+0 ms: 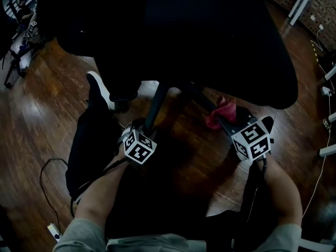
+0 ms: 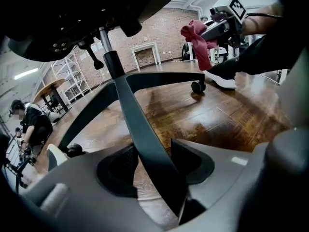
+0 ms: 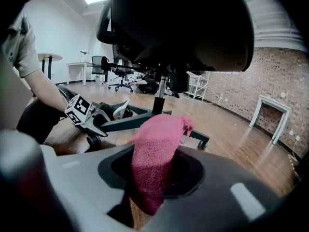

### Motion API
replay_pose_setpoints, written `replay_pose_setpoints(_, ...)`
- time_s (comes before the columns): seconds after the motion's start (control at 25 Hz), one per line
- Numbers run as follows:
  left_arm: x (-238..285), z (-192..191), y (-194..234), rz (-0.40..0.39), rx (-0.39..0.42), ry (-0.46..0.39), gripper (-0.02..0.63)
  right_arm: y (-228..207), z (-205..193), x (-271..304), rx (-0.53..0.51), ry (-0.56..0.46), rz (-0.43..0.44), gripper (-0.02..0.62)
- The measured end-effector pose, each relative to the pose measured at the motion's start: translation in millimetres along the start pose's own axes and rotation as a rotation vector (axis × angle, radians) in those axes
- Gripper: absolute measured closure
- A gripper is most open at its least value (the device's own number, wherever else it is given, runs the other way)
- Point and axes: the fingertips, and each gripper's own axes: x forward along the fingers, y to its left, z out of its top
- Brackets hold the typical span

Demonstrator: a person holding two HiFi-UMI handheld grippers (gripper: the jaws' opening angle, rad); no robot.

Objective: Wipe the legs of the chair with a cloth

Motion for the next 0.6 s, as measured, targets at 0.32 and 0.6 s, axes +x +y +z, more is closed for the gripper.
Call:
replay_pose_setpoints(0.32,-5.4,5.8,-12.1,-0.098,0.111,-0.029,0.376,-9.9,12.7,1.2,-0.011,-0.028,-0.007,0.472)
replay_pose_setpoints(0.6,15.9,12.3,18.5,-0.093,0.044,-0.017,0.434,5.2,8.3,-5.0,-0.011,-0.006,-0.006,0.472)
